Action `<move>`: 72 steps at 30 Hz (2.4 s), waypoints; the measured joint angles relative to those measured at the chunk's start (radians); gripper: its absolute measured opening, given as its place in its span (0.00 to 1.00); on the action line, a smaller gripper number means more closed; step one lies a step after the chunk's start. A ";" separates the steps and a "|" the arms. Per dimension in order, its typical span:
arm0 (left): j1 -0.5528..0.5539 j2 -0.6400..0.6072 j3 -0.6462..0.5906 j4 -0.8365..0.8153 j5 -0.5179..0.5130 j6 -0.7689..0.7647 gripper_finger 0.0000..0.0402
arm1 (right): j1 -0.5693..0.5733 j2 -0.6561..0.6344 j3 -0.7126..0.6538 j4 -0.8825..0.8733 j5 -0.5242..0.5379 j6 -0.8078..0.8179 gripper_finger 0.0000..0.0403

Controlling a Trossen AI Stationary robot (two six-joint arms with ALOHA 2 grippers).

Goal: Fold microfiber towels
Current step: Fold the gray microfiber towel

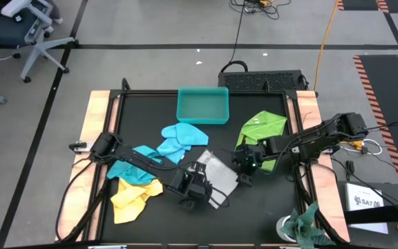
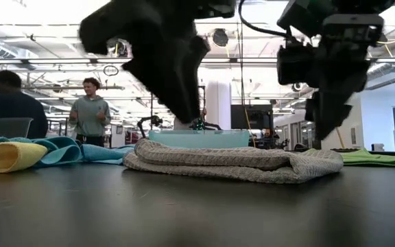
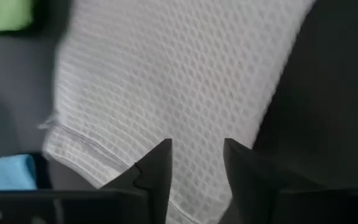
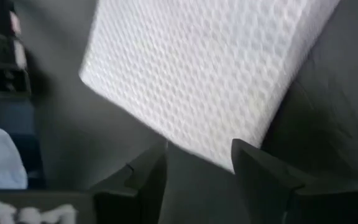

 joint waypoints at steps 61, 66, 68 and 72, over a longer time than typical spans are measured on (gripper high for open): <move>-0.067 0.217 0.310 -0.005 -0.093 -1.103 0.00 | -0.150 -0.001 0.000 -0.289 -0.059 -0.336 0.45; -0.017 0.217 0.302 -0.016 -0.129 -1.066 0.00 | -0.151 -0.001 0.000 -0.279 -0.059 -0.308 0.45; 0.002 0.218 0.292 -0.019 -0.117 -1.018 0.00 | -0.151 -0.001 0.000 -0.270 -0.079 -0.283 0.45; 0.031 0.222 0.289 -0.089 -0.063 -0.936 0.00 | -0.140 -0.001 0.000 -0.200 -0.204 -0.223 0.45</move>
